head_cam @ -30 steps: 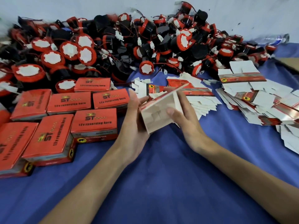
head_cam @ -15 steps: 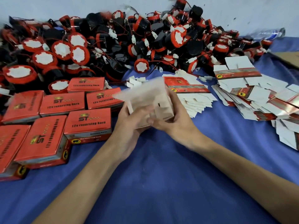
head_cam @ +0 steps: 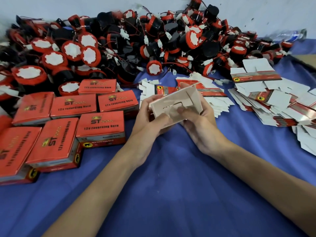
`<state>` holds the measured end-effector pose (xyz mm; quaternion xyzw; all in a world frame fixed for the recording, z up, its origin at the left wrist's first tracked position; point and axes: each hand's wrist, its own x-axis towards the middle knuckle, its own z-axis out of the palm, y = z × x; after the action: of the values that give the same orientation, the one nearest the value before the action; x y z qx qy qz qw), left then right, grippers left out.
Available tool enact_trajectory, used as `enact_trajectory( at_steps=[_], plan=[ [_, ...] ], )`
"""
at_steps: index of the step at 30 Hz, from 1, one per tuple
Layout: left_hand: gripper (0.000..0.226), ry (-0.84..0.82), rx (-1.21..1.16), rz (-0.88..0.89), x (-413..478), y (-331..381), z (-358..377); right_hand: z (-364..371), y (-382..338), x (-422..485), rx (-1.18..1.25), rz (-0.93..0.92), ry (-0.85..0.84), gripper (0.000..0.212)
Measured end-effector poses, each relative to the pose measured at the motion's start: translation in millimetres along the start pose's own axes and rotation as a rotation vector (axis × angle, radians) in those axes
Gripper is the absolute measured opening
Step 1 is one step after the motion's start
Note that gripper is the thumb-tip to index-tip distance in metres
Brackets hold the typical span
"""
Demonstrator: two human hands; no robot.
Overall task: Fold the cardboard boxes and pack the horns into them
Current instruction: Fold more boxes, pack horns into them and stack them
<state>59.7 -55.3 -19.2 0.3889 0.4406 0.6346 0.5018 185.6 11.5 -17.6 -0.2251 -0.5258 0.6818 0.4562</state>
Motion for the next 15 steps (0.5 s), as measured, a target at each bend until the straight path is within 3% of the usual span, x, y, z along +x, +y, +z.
enact_trajectory(
  at_steps=[5,11,15],
  plan=[
    [0.057,-0.003,0.141,0.055,0.4,-2.7,1.9,0.9,0.3,3.1,-0.003,0.007,0.104,0.043],
    [0.091,-0.106,0.319,0.169,-4.0,-8.7,9.3,-1.8,-1.4,3.0,-0.188,0.002,0.141,0.027],
    [0.073,0.008,0.349,0.22,0.0,-7.6,6.0,-1.6,1.8,1.1,-0.186,0.068,0.014,0.027]
  ],
)
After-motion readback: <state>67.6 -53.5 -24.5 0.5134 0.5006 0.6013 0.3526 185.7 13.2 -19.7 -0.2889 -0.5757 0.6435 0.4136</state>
